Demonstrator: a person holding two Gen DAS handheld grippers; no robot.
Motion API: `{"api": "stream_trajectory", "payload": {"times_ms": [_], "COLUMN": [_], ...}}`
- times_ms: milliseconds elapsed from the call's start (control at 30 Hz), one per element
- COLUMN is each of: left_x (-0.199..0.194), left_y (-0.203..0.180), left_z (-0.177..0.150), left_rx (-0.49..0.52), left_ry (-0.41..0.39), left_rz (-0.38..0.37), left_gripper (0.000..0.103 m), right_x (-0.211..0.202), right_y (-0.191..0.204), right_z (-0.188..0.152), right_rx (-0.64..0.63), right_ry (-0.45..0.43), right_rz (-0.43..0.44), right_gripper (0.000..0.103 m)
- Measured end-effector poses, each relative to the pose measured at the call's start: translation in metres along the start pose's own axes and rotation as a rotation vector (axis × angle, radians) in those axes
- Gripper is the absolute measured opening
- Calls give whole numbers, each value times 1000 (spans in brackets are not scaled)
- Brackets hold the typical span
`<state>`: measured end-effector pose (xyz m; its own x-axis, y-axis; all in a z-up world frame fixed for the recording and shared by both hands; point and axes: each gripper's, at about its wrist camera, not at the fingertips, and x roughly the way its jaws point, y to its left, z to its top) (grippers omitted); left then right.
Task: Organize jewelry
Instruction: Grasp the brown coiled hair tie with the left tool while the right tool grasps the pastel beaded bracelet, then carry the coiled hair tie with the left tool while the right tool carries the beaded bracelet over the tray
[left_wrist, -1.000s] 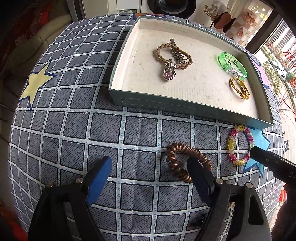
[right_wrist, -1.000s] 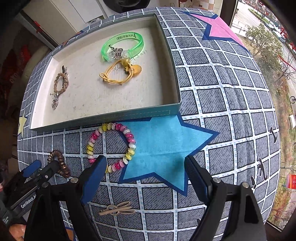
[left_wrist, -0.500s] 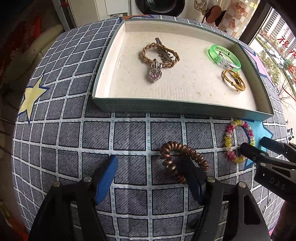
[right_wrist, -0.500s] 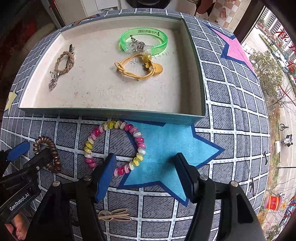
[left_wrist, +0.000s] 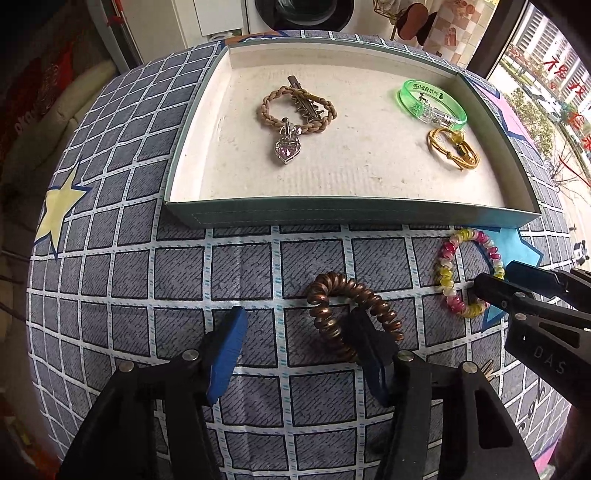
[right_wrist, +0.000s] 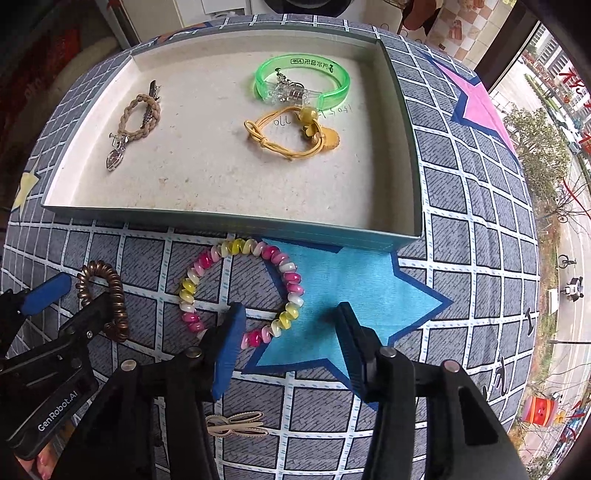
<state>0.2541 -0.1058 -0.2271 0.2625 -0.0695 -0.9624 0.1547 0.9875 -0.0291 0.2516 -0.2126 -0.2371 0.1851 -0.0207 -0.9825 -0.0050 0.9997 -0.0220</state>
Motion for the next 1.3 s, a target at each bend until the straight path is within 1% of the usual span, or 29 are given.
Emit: {"api": "stream_trajectory", "payload": {"times_ms": [33,67,133,167,200,233,267,300,333,433,533,733,967,1000,1067,1200,1300], "left_x": [0,-1,-2,-3,-4,-5,-6,-8,-12,-16,-25,-52,-90,-91,-94,-99,-95], "left_y": [-2,-4,-5,-5,-8,-8,-7,-8,-5,-4,-4,-5,7,16,23,25,27], "left_z": [0,-1,-2,-2,-2,-3,-4,-5,-7,-13,-21,-34,-28,-19,-11,13,27], "left_rx": [-2,-5,-7,-3,6,15,20,21,18,12,29,48,43,35,30,39,25], "left_ry": [0,1,1,-4,-11,-16,-19,-21,-21,-31,-45,-83,-145,-150,-163,-193,-196], "left_rz": [-1,-2,-7,-7,-9,-16,-29,-48,-67,-95,-120,-143,-161,-168,-172,-158,-143], "left_gripper": [70,70,69,60,54,42,31,26,24,24,24,24,24,24,24,24,24], "right_x": [-1,-2,-3,-5,-6,-6,-6,-7,-8,-12,-19,-37,-66,-70,-77,-83,-87], "right_y": [3,8,14,17,18,17,16,15,14,9,1,-16,-44,-46,-49,-52,-55], "right_z": [0,0,0,-1,-2,-1,-3,-4,-6,-13,-21,-35,-36,-35,-27,-5,14], "right_rx": [-6,-10,-17,-16,-11,-3,6,14,21,44,69,107,106,109,116,123,125], "right_ry": [0,1,0,-1,-1,-1,-2,-3,-6,-12,-25,-59,-107,-114,-129,-158,-175], "right_rz": [4,7,11,12,15,22,28,31,37,76,111,166,215,223,240,262,270], "right_gripper": [37,31,25,18,15,10,10,10,10,10,10,10,10,10,10,10,10]}}
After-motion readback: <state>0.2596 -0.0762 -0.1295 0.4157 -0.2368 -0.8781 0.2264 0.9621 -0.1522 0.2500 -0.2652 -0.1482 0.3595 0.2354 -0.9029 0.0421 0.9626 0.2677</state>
